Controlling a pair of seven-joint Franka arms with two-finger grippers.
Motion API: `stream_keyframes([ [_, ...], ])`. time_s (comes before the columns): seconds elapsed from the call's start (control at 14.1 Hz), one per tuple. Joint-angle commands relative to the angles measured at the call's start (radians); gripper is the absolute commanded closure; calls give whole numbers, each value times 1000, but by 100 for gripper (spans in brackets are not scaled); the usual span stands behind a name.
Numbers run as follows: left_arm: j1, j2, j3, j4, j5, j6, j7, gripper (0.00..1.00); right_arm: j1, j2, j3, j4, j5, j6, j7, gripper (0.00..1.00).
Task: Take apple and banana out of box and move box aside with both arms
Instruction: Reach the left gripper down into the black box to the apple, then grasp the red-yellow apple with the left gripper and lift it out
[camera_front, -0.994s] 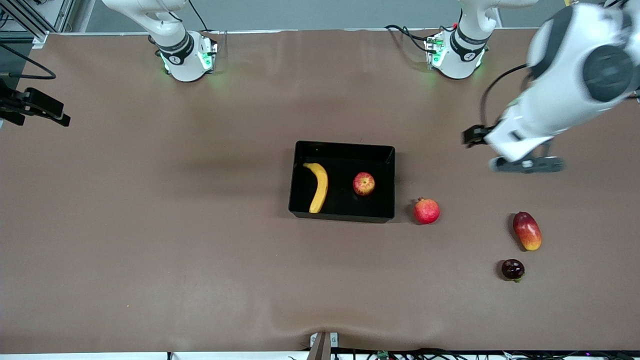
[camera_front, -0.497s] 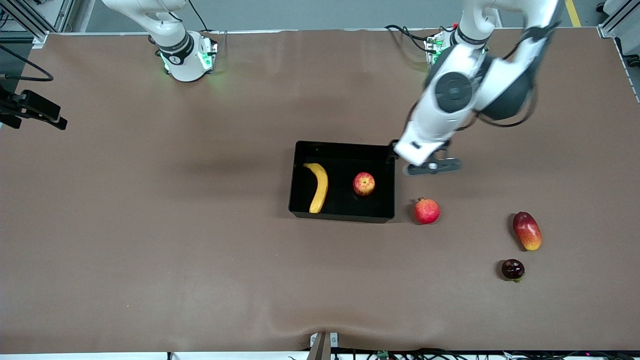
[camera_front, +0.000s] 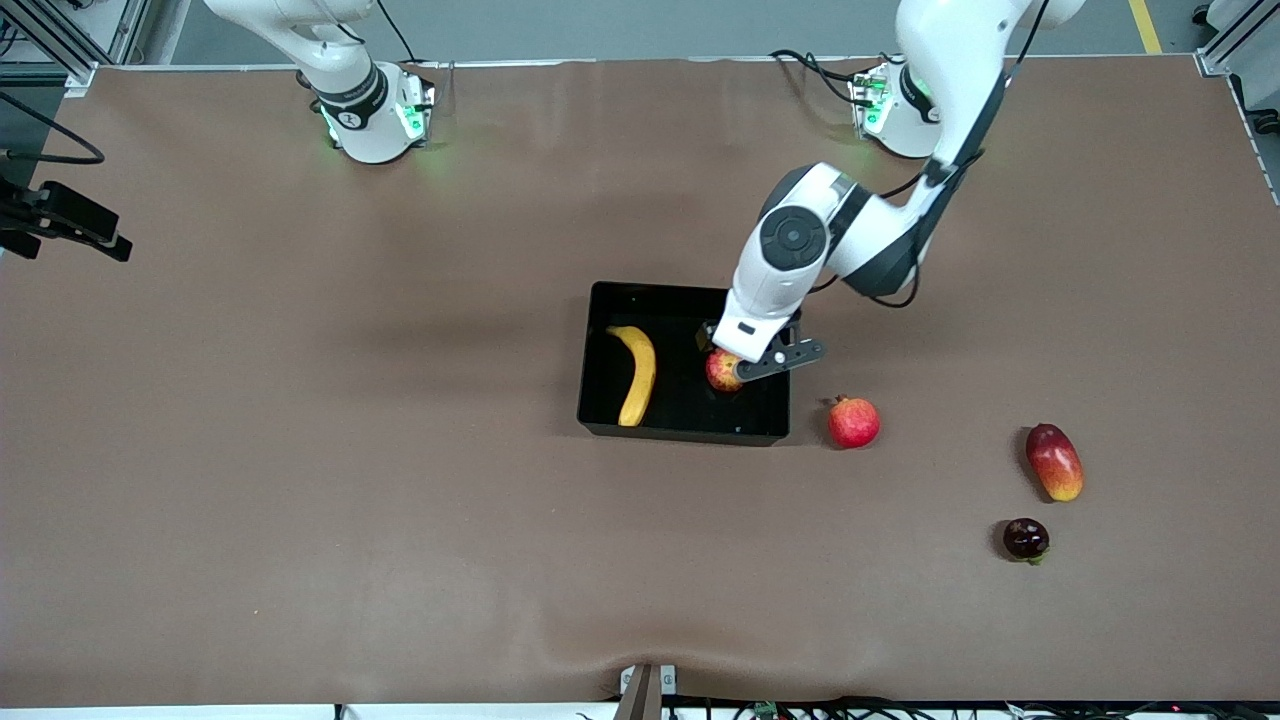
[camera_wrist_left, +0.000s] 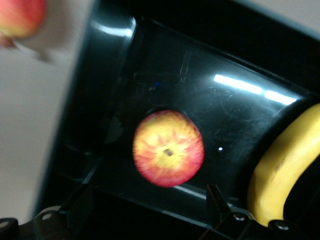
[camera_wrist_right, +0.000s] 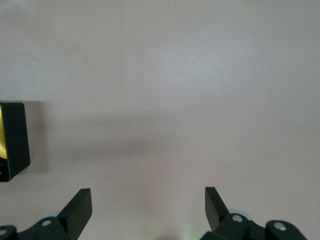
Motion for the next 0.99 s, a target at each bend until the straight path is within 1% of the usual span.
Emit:
stream_keyframes([
  [0.0,-16,59,12,28,2,49,-61,0,-7,0,4,2,2,4,9,0],
  [0.28,-9,118,15,42,25,72,-63,0,-6,0,4,2,6,4,9,0],
  [0.35,-11,132,15,43,25,92,-63,3,-6,0,4,2,6,4,9,0],
  [0.5,-6,123,13,45,25,93,-60,86,-6,0,4,2,6,4,9,0],
  [0.57,-2,113,12,45,27,89,-57,100,-6,0,4,2,6,4,9,0],
  [0.71,-2,67,13,48,27,66,-55,100,-6,0,4,2,6,3,9,0],
  [0.78,3,34,13,54,27,34,-55,100,-6,0,4,2,7,3,9,0],
  [0.92,4,-41,13,107,27,-98,-51,100,-6,0,4,2,7,3,9,0],
])
